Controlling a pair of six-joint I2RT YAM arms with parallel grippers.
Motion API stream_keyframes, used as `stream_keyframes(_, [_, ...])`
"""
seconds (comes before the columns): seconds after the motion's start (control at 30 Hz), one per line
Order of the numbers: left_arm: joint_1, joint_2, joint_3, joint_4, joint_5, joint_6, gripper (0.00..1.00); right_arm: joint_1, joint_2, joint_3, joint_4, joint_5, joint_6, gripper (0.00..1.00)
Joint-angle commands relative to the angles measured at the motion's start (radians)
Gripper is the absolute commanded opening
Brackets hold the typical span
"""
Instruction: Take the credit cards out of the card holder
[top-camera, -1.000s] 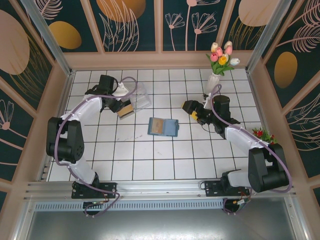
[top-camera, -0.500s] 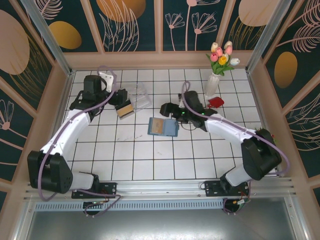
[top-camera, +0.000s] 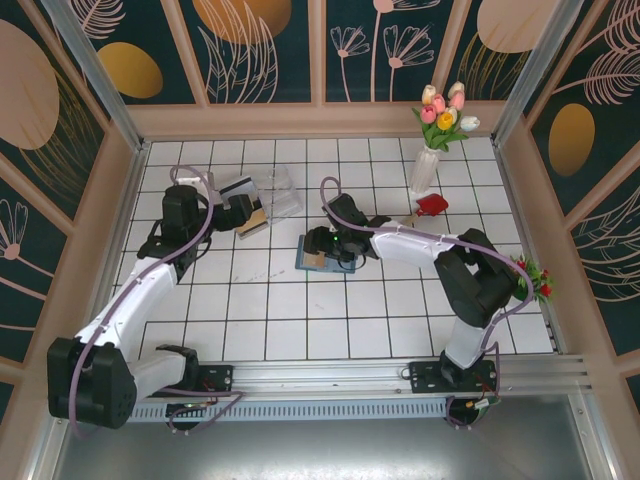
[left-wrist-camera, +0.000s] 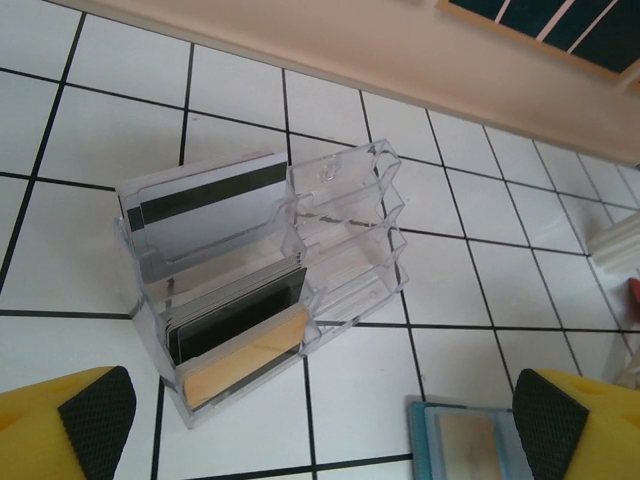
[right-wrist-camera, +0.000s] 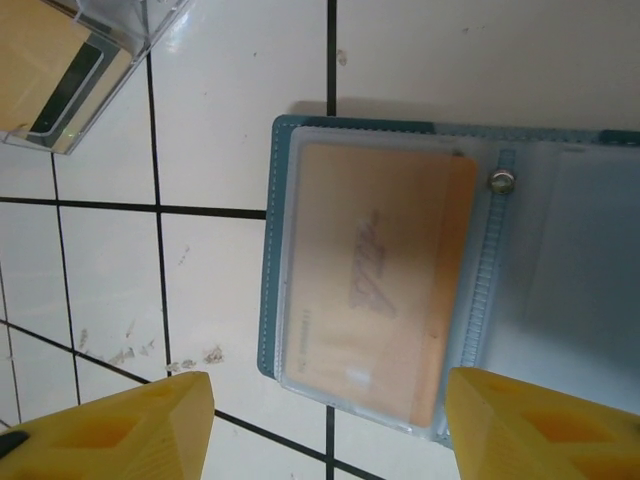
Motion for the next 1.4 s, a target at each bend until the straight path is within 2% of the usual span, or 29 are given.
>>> stream_keyframes(0.0, [0.006, -0.019, 0.010, 0.064, -0.012, -0.068, 0.99, -0.012, 0.027, 0.020, 0.033, -0.029, 0.022, 0.61])
stream_keyframes(0.07, [0.006, -0.018, 0.017, 0.057, -0.008, -0.071, 0.99, -0.013, 0.053, 0.044, -0.005, 0.012, 0.044, 0.56])
stream_keyframes(0.23, [0.006, 0.010, 0.026, 0.083, 0.126, -0.096, 0.98, -0.012, 0.099, 0.093, -0.081, 0.092, 0.056, 0.56])
stream_keyframes(0.5, [-0.008, 0.081, 0.018, 0.133, 0.262, -0.175, 0.98, -0.010, 0.150, 0.133, -0.117, 0.112, 0.026, 0.54])
stream_keyframes(0.73, [-0.067, 0.140, 0.017, 0.147, 0.249, -0.217, 0.98, 0.002, 0.192, 0.159, -0.176, 0.175, -0.003, 0.54])
stream_keyframes(0.93, [-0.137, 0.176, -0.035, 0.251, 0.239, -0.332, 0.97, 0.011, 0.226, 0.166, -0.217, 0.209, -0.019, 0.52])
stream_keyframes(1.17, [-0.160, 0.236, -0.075, 0.291, 0.250, -0.394, 0.93, 0.013, 0.244, 0.132, -0.225, 0.245, -0.018, 0.38])
stream_keyframes(1.37, [-0.161, 0.295, -0.084, 0.293, 0.302, -0.414, 0.89, 0.011, 0.237, 0.097, -0.193, 0.223, -0.015, 0.31])
